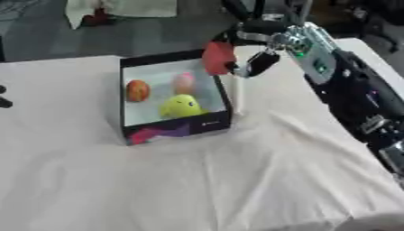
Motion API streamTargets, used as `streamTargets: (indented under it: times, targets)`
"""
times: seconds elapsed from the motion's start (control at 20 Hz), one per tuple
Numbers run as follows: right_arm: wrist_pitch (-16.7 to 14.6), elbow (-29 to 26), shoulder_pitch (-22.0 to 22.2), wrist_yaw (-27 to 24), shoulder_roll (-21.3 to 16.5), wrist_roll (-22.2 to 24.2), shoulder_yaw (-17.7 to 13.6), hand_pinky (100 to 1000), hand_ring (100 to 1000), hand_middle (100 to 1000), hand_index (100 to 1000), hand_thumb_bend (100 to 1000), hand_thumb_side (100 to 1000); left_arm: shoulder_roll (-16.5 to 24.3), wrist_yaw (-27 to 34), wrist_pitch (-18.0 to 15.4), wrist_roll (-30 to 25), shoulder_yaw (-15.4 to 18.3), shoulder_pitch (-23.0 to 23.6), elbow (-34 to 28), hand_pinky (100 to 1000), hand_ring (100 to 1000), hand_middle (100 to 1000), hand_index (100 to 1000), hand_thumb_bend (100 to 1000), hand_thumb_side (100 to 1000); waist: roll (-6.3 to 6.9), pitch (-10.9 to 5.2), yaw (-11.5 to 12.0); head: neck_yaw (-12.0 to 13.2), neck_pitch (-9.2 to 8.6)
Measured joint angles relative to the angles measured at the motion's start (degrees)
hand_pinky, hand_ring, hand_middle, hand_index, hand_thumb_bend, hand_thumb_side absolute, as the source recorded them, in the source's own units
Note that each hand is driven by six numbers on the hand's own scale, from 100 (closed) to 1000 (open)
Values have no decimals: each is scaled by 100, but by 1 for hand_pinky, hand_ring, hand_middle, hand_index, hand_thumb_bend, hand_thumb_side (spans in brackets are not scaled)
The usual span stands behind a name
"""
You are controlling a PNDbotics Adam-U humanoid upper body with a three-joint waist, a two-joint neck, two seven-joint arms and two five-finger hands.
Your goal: Pick up objects on the table and place them in the box.
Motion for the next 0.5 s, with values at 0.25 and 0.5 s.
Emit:
streamTargets:
  times: [0.25,0.5]
  targets:
    - [-176,151,1,299,235,-535,58,884,858,946,967,100,811,-22,8,-8,-28,-23,0,-3,649,522,560,798,100,875,0,0,24,-14,0]
    - [-232,31,13,22,283,-715,131,902,882,982,983,100,803,-22,19,-12,-34,-32,1,-4,648,522,560,797,100,876,-1,0,20,-10,0]
